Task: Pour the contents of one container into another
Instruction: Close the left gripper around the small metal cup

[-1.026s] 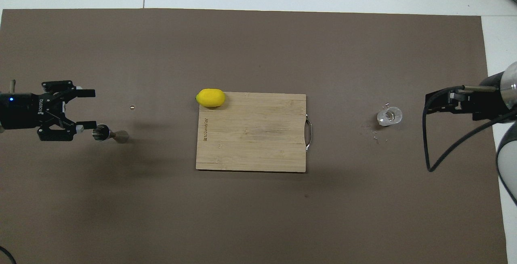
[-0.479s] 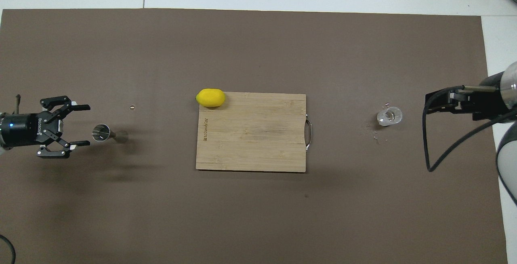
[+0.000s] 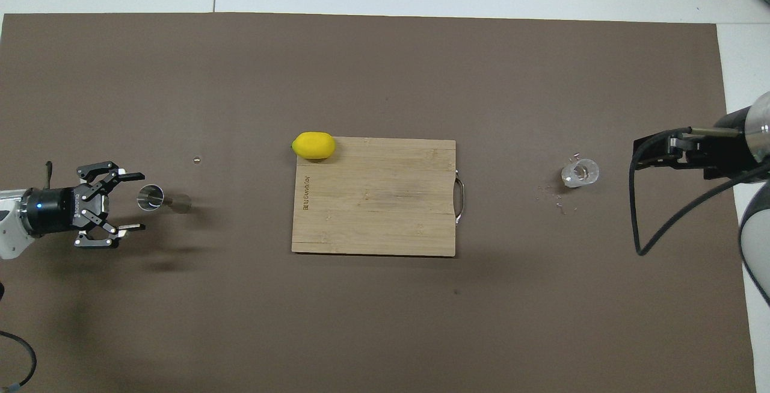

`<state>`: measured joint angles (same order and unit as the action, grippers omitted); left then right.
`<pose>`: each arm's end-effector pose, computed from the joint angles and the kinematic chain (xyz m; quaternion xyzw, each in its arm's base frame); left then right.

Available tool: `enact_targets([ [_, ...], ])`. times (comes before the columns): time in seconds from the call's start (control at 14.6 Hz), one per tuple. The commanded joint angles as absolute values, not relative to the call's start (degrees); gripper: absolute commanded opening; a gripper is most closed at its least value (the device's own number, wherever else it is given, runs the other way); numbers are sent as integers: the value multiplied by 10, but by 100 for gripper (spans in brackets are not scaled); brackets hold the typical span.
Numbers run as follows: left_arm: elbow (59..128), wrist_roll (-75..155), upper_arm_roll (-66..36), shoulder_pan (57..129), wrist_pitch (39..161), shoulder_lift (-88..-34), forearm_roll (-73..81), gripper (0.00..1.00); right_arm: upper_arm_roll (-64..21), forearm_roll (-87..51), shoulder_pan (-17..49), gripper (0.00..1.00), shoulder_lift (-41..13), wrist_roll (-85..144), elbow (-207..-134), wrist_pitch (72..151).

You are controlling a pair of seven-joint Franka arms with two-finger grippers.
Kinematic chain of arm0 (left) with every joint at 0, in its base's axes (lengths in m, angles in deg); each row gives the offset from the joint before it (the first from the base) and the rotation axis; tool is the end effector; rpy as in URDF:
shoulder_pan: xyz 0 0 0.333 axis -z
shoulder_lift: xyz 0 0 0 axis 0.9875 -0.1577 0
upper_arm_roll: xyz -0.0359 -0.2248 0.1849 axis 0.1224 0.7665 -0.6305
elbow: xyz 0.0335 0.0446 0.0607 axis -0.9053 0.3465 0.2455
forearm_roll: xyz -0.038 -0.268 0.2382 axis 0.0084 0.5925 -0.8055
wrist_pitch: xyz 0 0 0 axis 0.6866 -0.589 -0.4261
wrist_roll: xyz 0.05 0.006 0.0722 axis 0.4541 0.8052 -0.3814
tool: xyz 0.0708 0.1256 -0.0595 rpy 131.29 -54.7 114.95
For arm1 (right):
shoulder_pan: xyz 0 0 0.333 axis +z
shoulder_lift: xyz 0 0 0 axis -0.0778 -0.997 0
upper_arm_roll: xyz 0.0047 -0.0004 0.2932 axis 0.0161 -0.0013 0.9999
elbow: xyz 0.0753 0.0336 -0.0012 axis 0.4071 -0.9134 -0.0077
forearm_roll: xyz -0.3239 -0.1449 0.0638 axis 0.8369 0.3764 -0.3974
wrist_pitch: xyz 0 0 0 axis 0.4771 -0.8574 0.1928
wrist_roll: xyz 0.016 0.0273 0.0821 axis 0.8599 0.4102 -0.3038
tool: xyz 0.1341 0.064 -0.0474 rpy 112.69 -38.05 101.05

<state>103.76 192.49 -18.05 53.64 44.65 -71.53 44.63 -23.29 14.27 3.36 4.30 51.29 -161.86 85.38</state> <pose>0.4800 0.0734 0.2683 0.5830 -0.4887 0.4481 0.4696 0.5049 0.0327 0.5505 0.9967 -0.0798 0.0037 0.0168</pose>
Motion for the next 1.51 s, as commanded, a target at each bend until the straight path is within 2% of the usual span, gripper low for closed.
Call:
enact_targets([
  [0.0, 1058, 1948, -182, 545, 456, -707, 458, 100, -230, 138, 26, 100, 55, 505, -1628, 852],
  [0.62, 1068, 1952, -182, 537, 471, -705, 462, 99, -230, 138, 26, 100, 55, 505, -1628, 852],
  [0.68, 1068, 1952, -182, 536, 471, -705, 463, 96, -230, 138, 26, 100, 55, 505, -1628, 852],
  [0.82, 1068, 1952, -182, 539, 474, -705, 469, 76, -230, 138, 26, 100, 55, 505, -1628, 852],
  [1.03, 1068, 1956, -182, 543, 481, -705, 473, 66, -230, 138, 26, 100, 55, 505, -1628, 852],
  [1.3, 1068, 1960, -182, 540, 483, -705, 473, 59, -230, 138, 26, 100, 55, 505, -1628, 852],
  [1.44, 1066, 1959, -182, 539, 483, -705, 474, 49, -230, 138, 26, 100, 55, 505, -1628, 852],
])
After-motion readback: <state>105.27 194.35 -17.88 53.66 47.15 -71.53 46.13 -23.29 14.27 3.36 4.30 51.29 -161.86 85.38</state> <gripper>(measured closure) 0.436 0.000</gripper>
